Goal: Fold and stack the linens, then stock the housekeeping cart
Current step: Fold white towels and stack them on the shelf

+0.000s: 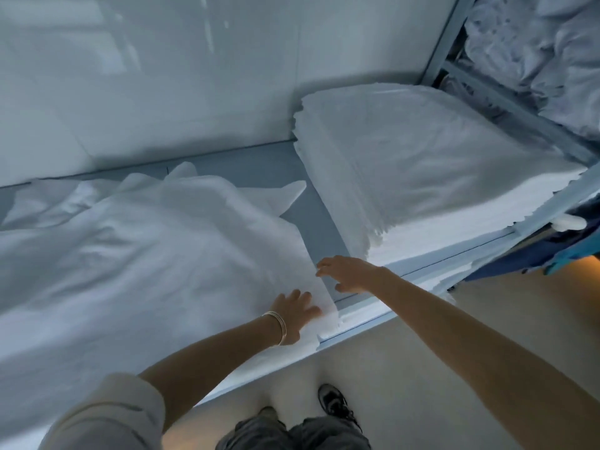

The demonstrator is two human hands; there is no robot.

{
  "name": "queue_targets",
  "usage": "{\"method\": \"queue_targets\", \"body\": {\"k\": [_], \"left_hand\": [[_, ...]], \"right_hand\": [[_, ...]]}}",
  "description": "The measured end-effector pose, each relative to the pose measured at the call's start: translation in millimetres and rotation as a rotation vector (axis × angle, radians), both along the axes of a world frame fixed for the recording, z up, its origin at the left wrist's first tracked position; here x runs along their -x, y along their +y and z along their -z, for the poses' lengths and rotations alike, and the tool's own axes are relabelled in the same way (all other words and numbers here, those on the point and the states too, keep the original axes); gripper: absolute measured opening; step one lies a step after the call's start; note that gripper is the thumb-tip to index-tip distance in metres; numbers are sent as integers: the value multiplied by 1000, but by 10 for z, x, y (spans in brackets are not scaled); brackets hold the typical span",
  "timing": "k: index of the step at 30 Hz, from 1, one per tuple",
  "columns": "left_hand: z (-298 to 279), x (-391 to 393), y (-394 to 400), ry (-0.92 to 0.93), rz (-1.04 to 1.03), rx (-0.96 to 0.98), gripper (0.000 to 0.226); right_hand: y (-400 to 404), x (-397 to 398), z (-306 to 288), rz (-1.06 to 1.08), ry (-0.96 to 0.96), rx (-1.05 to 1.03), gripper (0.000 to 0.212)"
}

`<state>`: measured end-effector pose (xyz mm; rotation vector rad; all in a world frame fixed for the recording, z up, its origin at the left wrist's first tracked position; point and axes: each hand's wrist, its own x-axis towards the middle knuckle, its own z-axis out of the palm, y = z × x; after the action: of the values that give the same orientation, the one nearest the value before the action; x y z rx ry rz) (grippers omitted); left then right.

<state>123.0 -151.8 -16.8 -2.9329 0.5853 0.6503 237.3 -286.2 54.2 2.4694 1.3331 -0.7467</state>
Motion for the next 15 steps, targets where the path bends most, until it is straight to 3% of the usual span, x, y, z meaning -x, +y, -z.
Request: {"method": "queue_targets", "body": {"k": [6, 10, 15], "left_hand": [[43, -38, -286, 35, -90, -20, 72], [26, -101, -499, 11, -183, 26, 53], [-13, -117, -624, -12, -382, 65, 55]], "right_hand": [[241, -380, 11, -251, 0, 74, 56], [410, -607, -26, -296, 83, 73, 58], [563, -706, -63, -410, 117, -24, 44]]}}
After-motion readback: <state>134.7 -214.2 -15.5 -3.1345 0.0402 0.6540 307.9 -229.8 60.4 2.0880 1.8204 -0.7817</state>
